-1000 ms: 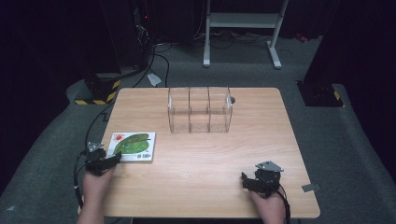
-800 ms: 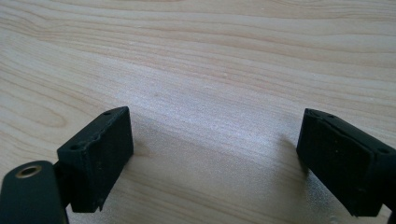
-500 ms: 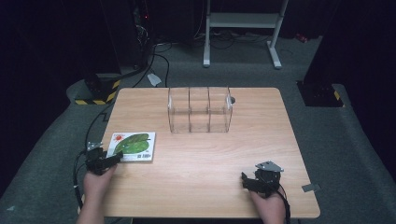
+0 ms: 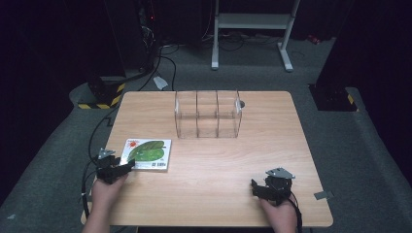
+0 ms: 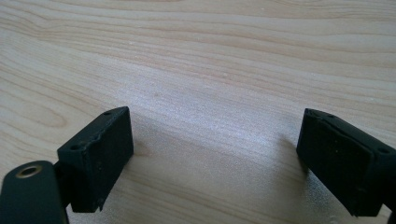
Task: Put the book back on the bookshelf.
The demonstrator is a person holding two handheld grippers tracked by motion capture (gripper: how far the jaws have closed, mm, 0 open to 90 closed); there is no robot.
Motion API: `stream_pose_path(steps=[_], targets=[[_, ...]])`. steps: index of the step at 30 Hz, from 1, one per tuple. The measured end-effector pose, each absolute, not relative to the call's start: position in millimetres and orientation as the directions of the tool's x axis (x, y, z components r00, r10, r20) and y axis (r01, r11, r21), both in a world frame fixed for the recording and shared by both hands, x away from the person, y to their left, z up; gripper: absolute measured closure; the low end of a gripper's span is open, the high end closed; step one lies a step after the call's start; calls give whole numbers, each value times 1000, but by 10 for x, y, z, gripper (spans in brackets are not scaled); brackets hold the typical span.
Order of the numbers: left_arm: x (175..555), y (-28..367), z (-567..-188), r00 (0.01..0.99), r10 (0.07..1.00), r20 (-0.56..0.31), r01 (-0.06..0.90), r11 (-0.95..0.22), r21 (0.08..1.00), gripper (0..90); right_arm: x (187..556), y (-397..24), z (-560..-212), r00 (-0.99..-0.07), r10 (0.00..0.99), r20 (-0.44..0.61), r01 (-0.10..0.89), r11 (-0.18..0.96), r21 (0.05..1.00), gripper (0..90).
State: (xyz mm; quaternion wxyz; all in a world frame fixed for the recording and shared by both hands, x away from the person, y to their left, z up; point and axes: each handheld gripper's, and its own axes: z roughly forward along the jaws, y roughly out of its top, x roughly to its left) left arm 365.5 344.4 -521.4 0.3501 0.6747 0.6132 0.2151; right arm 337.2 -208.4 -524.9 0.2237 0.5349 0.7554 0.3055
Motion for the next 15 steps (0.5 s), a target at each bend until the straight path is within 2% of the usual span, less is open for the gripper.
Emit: stream_pose_path(steps=[15], targets=[[3608, 3212, -5218, 246, 960, -130, 660, -68, 748, 356, 3375, -2088, -5250, -332, 943, -13, 669, 246, 702, 105]])
